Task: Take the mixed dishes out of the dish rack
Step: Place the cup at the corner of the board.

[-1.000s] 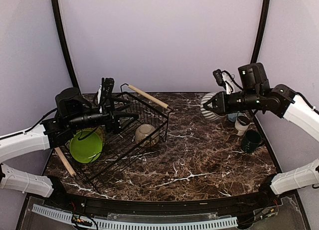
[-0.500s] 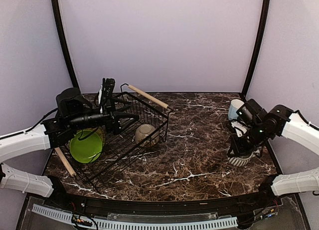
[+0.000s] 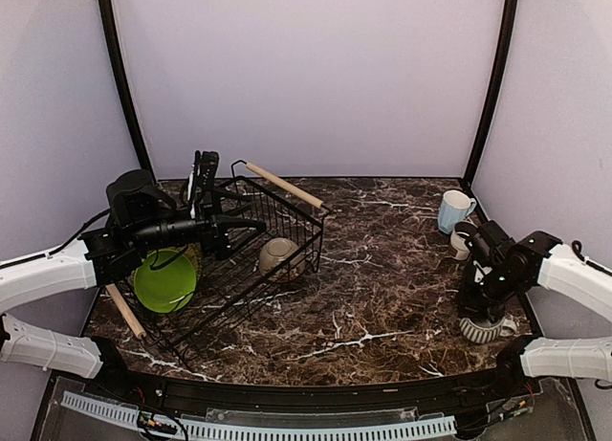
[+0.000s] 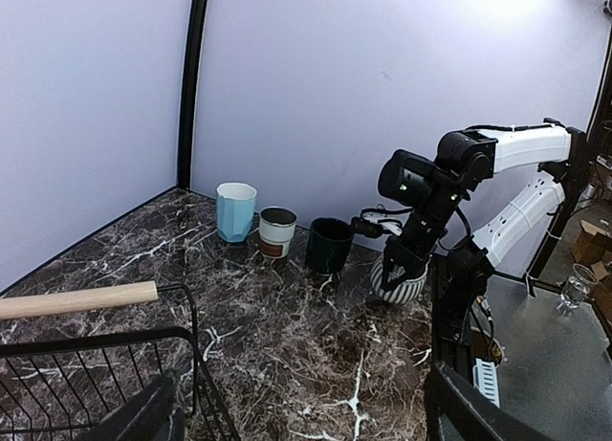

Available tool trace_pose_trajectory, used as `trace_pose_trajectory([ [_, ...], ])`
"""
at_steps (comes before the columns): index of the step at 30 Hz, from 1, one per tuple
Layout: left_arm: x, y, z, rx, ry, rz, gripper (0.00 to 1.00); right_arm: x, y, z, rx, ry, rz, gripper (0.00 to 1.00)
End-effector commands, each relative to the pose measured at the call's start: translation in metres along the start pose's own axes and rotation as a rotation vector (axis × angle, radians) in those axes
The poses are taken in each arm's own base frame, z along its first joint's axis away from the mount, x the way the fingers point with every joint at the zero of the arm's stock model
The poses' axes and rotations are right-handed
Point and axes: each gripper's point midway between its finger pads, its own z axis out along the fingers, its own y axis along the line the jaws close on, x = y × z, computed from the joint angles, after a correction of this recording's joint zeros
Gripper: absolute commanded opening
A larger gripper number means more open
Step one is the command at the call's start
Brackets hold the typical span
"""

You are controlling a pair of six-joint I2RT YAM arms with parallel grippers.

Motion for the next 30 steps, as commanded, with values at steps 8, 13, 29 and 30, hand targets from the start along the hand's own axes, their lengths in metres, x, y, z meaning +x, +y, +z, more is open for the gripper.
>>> trace_pose_trajectory([
  [8, -0.002, 0.000, -0.001, -0.003, 0.000, -0.020, 0.85, -0.027, -0.018, 0.016, 0.005, -0.135, 0.218, 0.00],
  [13, 0.003, 0.019, 0.003, -0.104, 0.047, -0.078, 0.85, -0.027, -0.027, 0.022, -0.007, -0.158, 0.323, 0.03],
  [29, 0.066, 0.095, 0.020, -0.435, 0.292, -0.358, 0.84, -0.042, -0.016, -0.031, -0.162, -0.313, 0.347, 0.70],
  [30, 0.065, 0.096, 0.021, -0.437, 0.293, -0.369, 0.86, -0.045, -0.014, -0.036, -0.176, -0.332, 0.323, 0.75],
])
